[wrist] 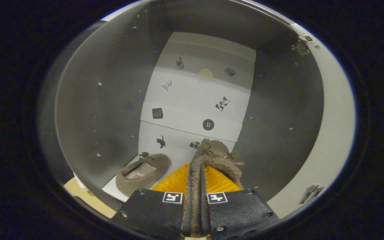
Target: Open the shoe cabinet door, grab the shoes and put them into the shoe cabinet, then close the shoe cabinet door.
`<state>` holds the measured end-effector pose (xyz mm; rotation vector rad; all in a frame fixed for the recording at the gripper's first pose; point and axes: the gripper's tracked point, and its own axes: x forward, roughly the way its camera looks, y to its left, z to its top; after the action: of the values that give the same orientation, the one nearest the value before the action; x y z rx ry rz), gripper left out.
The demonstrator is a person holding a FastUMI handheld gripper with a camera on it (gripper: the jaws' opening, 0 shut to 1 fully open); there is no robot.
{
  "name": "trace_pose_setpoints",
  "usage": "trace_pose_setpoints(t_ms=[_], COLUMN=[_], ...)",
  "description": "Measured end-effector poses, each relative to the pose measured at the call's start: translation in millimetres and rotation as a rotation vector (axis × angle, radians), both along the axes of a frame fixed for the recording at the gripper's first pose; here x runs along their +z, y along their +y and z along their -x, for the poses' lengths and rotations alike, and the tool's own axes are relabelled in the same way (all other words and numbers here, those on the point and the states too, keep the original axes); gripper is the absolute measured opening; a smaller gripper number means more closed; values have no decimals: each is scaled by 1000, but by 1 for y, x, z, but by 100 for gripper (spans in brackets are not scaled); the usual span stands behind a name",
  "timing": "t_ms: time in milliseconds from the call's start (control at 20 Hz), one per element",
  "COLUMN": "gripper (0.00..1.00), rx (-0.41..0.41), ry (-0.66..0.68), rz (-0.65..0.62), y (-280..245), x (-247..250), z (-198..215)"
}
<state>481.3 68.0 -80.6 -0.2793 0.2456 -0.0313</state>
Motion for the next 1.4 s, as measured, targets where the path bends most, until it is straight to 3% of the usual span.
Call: trace_pose_setpoints(t_ms=[350, 650, 850, 1000, 1050, 1400], gripper=[14, 15, 18, 22, 33, 41], rx=[6, 26, 32, -1, -3, -13], ry=[73, 104, 111, 93, 93, 60], rz=[-27, 64, -117, -107, -116, -148], y=[-8, -16, -6, -12, -11, -10], x=[-53, -90, -94, -86, -85, -68], z=[-42, -61, -67, -64, -61, -21])
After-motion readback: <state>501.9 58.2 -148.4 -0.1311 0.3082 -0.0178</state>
